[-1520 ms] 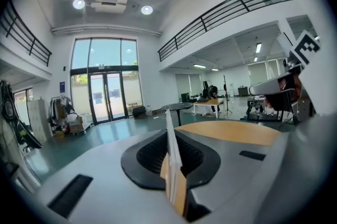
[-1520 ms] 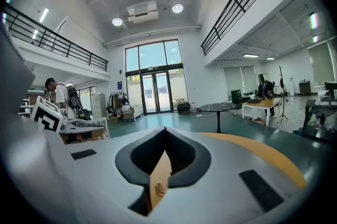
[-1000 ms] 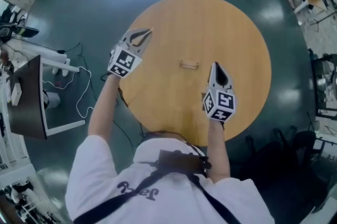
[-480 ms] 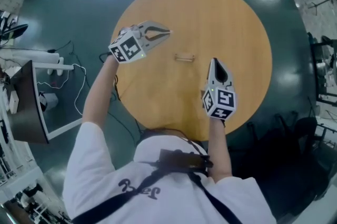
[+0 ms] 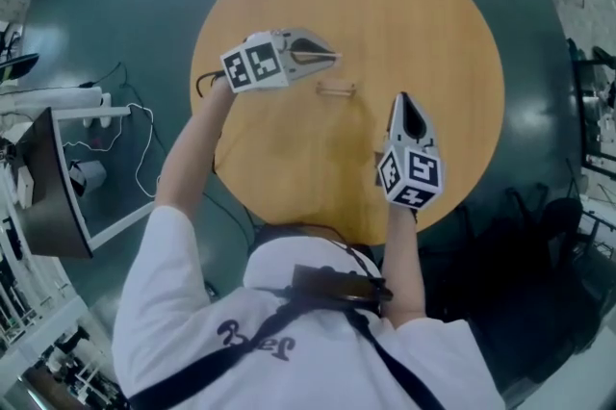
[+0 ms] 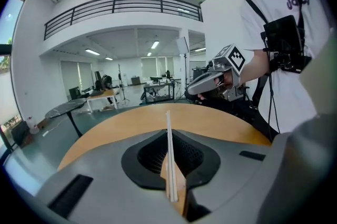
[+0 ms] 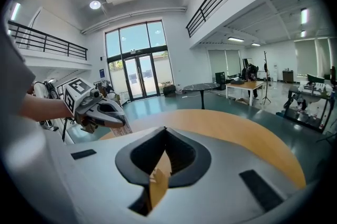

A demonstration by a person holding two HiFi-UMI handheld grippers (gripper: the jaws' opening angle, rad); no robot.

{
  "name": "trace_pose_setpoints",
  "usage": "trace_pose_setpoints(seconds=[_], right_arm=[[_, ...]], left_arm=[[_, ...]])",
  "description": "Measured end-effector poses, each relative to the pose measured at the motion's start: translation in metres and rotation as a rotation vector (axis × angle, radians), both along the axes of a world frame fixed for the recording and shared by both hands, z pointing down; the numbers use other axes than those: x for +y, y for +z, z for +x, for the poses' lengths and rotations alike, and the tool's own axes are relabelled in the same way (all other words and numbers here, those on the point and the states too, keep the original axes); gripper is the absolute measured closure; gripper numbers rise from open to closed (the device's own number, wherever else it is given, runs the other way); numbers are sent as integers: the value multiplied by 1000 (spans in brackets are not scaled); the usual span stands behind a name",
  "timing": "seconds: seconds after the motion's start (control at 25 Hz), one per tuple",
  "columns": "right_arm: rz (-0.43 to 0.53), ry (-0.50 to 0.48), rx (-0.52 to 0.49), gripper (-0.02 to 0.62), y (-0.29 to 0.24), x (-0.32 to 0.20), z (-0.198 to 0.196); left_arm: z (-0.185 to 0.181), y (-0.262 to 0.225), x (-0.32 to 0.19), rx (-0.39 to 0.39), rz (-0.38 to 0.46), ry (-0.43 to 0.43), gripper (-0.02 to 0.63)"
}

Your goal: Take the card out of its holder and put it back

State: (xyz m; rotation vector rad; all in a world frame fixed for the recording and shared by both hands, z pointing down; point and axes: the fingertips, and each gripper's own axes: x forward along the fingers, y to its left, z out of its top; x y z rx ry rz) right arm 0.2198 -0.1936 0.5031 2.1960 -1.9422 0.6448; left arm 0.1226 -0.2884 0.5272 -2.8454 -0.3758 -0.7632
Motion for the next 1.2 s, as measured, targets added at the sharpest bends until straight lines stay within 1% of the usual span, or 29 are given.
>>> trace_pose_setpoints(seconds=[0.2,0.36,0.48,0.72,0.92,1.2], right_arm=[[-14,16,-20,580,9,-2,1],[-24,19,-28,580,14,-2,-3],[-35,26,-30,580,19,0,-2],[-58,56,-37,580,27,10,8],[-77,76,-54,580,36,16,15],[-76,80,-61,580,37,13,16]], left_arm=[[12,7,15,-1,-74,24,580],[17,19,25,-17,-99,33,580],[21,27,29,-19,-120,23,580],[25,46,35,-41,-140,6,580],[29,53,38,-36,-143,-4,580],[29,54,34,-43,-154,-11,580]])
